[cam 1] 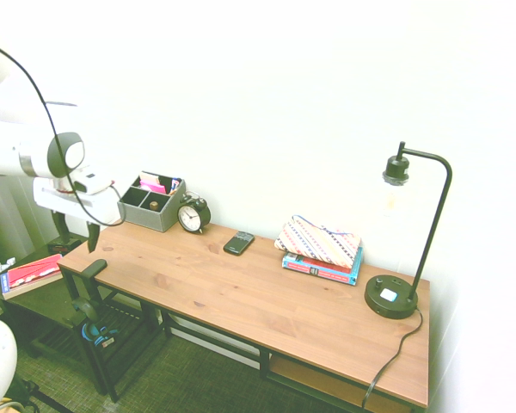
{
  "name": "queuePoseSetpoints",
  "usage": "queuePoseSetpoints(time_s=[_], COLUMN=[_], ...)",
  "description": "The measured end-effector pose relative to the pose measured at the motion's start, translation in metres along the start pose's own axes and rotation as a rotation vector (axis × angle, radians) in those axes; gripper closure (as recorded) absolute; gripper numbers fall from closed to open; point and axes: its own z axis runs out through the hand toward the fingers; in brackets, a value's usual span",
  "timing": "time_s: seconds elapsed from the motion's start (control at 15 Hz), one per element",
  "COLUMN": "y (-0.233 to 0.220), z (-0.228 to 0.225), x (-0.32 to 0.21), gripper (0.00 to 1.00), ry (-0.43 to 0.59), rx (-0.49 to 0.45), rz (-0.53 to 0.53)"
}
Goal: Hang the headphone
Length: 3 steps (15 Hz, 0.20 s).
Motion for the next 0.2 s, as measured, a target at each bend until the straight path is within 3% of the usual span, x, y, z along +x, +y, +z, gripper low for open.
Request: queuePoseSetpoints(time_s=[0.2], y=[0.071], z=[-0.058], x=[0.057], gripper=[0.00], ry=[0.028], rx=[0.011], rz=[0.049])
